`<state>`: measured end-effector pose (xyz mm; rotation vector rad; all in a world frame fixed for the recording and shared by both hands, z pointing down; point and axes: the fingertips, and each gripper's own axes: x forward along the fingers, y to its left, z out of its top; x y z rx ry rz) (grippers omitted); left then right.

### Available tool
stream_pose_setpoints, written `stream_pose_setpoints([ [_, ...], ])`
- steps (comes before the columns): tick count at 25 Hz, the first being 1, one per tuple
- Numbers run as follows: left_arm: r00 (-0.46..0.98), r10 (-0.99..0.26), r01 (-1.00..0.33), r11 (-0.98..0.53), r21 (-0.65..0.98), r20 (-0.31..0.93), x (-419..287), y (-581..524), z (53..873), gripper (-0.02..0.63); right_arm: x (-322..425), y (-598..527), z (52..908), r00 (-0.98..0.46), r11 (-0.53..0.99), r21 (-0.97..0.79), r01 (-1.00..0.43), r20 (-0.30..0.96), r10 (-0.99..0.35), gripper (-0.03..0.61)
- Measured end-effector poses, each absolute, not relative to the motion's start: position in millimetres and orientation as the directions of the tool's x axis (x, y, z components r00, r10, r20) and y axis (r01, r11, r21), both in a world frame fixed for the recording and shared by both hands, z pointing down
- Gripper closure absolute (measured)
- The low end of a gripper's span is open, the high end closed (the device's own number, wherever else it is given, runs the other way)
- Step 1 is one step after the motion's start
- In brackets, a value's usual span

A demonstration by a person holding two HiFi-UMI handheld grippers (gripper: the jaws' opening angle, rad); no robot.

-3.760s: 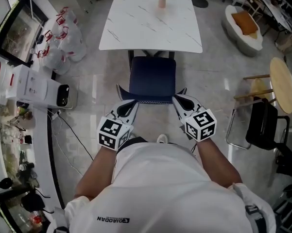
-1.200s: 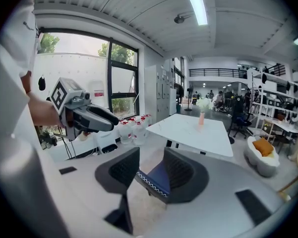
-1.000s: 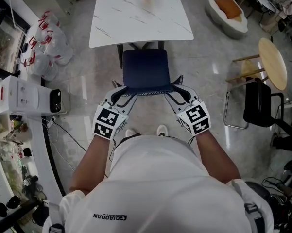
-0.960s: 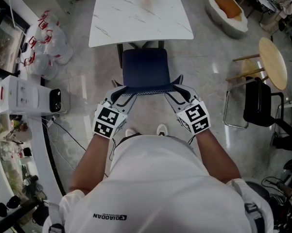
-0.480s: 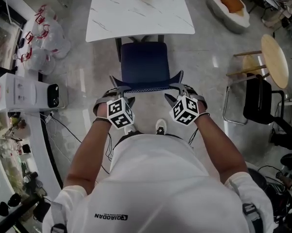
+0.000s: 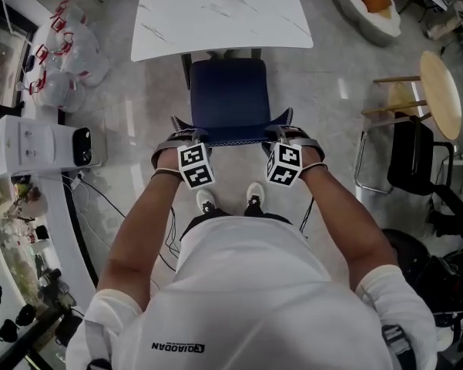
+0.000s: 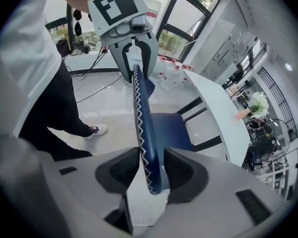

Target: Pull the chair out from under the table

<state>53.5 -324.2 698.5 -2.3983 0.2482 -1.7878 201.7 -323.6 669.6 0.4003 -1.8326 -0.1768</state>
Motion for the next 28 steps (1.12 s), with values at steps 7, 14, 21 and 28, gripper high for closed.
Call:
stream_pose_setpoints([
  [7, 0.263, -0.156, -0.068, -0.987, -0.143, 0.952, 56, -328, 726, 0.454, 195, -334, 697, -0.214, 0.953, 0.281, -0.116, 0.930, -0.300, 0.396],
  [14, 0.256, -0.122, -0.106, -0.990, -0.097, 0.959, 56, -333, 745, 0.448, 194, -332, 728, -0.157, 0.963, 0.260, -0.066, 0.951, -0.267, 0.394],
  [21, 0.278, -0.125, -0.099, -0.990, -0.101, 0.952, 58, -334, 747, 0.493, 193, -340, 731, -0.178, 0.950, 0.310, -0.037, 0.933, -0.311, 0.428],
  [28, 0.269, -0.142, -0.127, -0.986, -0.111, 0.953, 60, -334, 750, 0.508, 194, -339, 733, -0.181, 0.954, 0.291, -0.073, 0.937, -0.299, 0.456],
])
